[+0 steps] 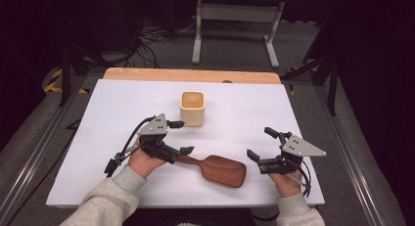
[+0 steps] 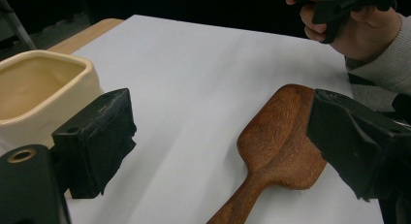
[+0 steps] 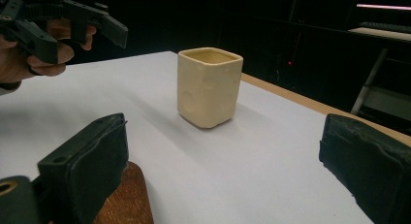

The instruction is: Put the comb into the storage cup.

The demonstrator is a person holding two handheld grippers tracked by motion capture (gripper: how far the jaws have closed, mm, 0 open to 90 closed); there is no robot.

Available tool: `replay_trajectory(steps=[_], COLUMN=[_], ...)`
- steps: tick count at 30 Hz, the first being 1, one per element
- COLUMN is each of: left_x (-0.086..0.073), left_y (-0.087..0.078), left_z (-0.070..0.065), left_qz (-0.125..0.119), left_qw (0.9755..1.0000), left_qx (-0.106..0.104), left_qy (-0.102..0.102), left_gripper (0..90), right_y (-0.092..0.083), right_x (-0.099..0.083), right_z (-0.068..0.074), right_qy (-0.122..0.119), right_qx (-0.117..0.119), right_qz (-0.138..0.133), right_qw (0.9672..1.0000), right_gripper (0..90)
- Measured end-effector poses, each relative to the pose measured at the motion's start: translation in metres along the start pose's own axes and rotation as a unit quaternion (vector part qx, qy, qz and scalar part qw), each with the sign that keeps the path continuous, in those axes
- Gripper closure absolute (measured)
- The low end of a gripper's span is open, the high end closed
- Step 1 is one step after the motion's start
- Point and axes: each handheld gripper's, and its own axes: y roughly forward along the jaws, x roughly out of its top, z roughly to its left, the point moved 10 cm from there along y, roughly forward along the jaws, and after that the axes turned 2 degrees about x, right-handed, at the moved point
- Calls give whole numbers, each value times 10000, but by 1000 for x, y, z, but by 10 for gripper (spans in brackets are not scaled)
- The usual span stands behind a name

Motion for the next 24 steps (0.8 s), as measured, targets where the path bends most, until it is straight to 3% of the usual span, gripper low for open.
replay_trajectory(steps=[7, 10, 13, 16, 19, 24], left_x=[-1, -4, -9, -20, -27, -38], left_y=[13, 16, 19, 24, 29, 37], left_z=[-3, -1, 1, 5, 8, 14], left_qz=[254, 422, 619, 1086, 1421, 1926], left_qw=[9993, 9983, 9968, 9915, 9865, 9771], left_qx=[-248, -318, -380, -308, -399, -445], left_qy=[145, 229, 342, 653, 711, 784], left_gripper=[187, 305, 502, 727, 879, 900], right_y=[1, 2, 1, 1, 1, 1], right_x=[-1, -1, -1, -1, -1, -1], right_z=[1, 2, 1, 2, 2, 2], right_qy=[-1, -3, -2, -10, -11, 9], right_qx=[41, 53, 58, 66, 76, 90], right_qz=[16, 25, 13, 7, 14, 22], right_qw=[10000, 10000, 10000, 10000, 10000, 10000], right_gripper=[41, 42, 43, 43, 43, 43])
